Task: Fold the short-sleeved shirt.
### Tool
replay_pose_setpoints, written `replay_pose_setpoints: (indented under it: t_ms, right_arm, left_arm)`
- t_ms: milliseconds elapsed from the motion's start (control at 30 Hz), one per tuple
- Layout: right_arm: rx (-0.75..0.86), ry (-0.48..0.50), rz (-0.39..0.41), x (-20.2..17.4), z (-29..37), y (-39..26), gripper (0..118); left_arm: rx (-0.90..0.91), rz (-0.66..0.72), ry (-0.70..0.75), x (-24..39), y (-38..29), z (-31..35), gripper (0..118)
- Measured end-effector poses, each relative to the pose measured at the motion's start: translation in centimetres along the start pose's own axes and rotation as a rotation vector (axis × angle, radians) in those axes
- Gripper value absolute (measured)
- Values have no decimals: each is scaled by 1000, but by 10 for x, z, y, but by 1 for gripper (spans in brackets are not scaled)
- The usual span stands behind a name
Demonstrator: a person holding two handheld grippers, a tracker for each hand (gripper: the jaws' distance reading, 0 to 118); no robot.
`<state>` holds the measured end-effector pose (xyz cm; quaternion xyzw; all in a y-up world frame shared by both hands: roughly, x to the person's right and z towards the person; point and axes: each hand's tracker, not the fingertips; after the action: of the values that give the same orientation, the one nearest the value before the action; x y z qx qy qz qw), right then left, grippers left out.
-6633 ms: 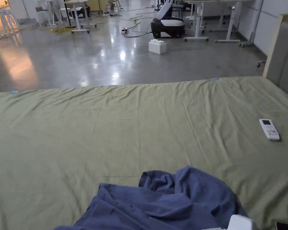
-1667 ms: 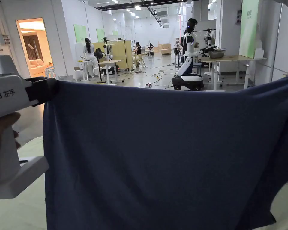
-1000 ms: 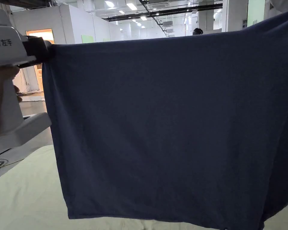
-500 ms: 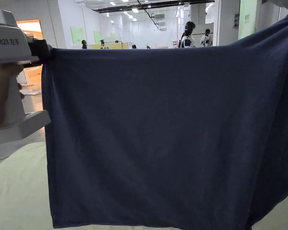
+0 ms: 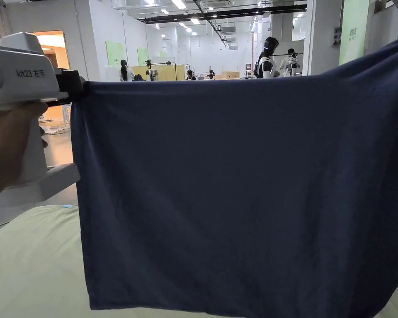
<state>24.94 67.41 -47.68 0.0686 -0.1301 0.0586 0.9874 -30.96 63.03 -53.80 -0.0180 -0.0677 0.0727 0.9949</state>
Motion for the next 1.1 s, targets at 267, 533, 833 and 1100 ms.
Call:
replay_pose_setpoints:
  t_ms: [267,533,833,1100]
  right_arm:
    - [-19,-35,-26,-12,-44,4,1]
    - [-59,-24,-5,-25,-66,-16,1]
    - [-199,43,-7,-26,-57,-121,1]
    - [-350,82,-157,-14,-8,-260,1]
  left_arm:
    - [-42,-31,46,7,6,-27,8]
    - [-83,-61,57,15,-17,-72,8]
    - [-237,0,21,-9,-133,-85,8]
    - [-424,109,4,-17,-261,-58,8]
